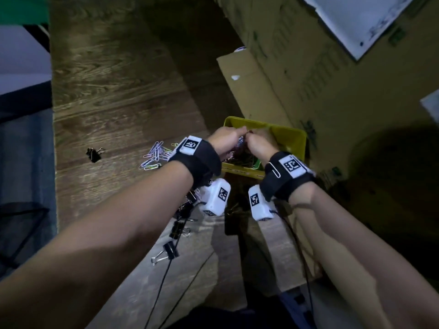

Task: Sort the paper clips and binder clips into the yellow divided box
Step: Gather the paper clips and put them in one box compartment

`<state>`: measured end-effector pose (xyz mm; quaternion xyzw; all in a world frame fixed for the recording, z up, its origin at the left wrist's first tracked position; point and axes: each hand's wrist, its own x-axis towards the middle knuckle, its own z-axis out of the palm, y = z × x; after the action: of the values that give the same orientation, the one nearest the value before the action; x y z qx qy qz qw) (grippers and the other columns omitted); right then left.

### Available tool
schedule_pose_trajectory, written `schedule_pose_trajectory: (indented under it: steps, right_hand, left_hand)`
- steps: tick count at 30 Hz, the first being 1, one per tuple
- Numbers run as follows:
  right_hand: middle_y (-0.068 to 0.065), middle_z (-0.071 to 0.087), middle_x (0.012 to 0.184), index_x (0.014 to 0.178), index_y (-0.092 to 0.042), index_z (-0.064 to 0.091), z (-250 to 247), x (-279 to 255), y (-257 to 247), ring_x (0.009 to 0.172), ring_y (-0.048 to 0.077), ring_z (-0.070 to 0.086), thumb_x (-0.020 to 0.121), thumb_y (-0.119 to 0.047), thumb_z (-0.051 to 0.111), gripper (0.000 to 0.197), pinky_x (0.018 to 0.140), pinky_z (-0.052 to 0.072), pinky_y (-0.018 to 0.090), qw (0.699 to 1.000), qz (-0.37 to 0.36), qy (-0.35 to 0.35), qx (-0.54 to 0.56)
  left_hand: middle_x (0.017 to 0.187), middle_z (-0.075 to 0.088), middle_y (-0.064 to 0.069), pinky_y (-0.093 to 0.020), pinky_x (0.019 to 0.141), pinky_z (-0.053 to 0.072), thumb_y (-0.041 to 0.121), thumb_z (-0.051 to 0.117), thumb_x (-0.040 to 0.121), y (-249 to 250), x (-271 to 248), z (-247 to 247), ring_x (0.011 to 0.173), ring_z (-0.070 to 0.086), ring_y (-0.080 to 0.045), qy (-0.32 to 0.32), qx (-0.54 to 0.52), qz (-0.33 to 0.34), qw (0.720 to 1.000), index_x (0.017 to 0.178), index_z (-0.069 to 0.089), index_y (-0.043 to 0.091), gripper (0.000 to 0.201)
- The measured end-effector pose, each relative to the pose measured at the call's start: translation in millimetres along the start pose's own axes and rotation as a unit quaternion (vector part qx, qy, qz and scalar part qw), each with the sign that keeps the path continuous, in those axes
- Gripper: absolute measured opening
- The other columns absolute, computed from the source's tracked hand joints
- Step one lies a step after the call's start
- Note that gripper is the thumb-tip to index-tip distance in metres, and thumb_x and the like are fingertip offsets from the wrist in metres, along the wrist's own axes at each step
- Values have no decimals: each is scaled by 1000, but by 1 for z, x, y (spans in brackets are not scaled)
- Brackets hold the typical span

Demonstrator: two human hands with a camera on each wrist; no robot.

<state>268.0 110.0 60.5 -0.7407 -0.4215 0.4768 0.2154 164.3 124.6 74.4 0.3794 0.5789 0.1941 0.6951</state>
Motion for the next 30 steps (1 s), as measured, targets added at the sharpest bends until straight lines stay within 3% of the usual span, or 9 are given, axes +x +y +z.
schedule_pose_trajectory:
  steps: [5,7,9,11,14,17,21,25,30]
  right_hand:
    - [7,54,135,129,-15,55,-7,-6,3,120,22,52,95,-18,49,35,100,40,30,998,-46,-41,-20]
    - [5,59,127,126,-17,58,-4,-17,5,97,14,60,94,-16,53,33,82,46,21,995,-85,-42,8]
    - [1,65,108,114,-15,64,2,-34,5,86,11,61,92,-10,56,24,71,46,13,986,-150,-56,40]
    - [-3,66,96,105,-17,68,15,-52,8,89,12,63,90,-11,60,18,80,50,17,975,-201,-91,3]
    - [-3,64,105,110,-20,67,48,-70,21,88,10,60,89,-15,62,22,88,51,29,947,-240,-166,-135]
    - [-3,47,133,133,-27,50,82,-79,31,98,15,59,89,-8,55,47,90,48,30,897,-278,-208,-274]
    - [-3,26,152,142,-21,38,113,-76,40,114,28,56,84,7,50,65,91,47,35,853,-298,-231,-360]
    - [4,36,144,134,-13,48,129,-73,45,116,31,54,80,9,57,59,95,49,44,820,-317,-223,-420]
    - [11,39,135,135,-9,41,125,-75,45,110,33,55,87,5,54,52,91,49,42,832,-298,-213,-417]
  left_hand:
    - [86,66,-4,-24,66,49,24,56,91,-6,-24,-39,76,62,-15,5,-5,61,998,96,65,14,15]
    - [76,67,-2,-28,60,50,20,58,90,-18,-41,-68,66,63,-14,42,21,97,994,92,66,13,11]
    - [61,61,9,-18,50,43,20,60,89,-37,-59,-94,53,55,-2,76,180,126,973,80,64,17,10]
    - [57,58,12,-12,48,36,21,65,86,-65,-73,-113,50,50,1,60,370,114,920,77,63,21,9]
    - [81,60,8,-24,64,46,40,70,78,-114,-90,-124,74,59,-15,25,522,71,850,91,61,23,23]
    - [110,52,5,-37,83,49,52,67,73,-155,-100,-114,99,58,-22,65,554,49,829,113,52,28,49]
    - [122,46,-2,-41,75,51,46,61,80,-179,-102,-93,98,60,-29,107,589,46,800,124,41,26,52]
    - [119,49,-6,-42,73,51,27,55,86,-184,-99,-87,92,61,-33,123,575,61,806,126,40,21,43]
    - [112,54,-6,-40,71,48,17,55,85,-186,-102,-93,89,61,-33,130,540,103,825,116,49,17,32]
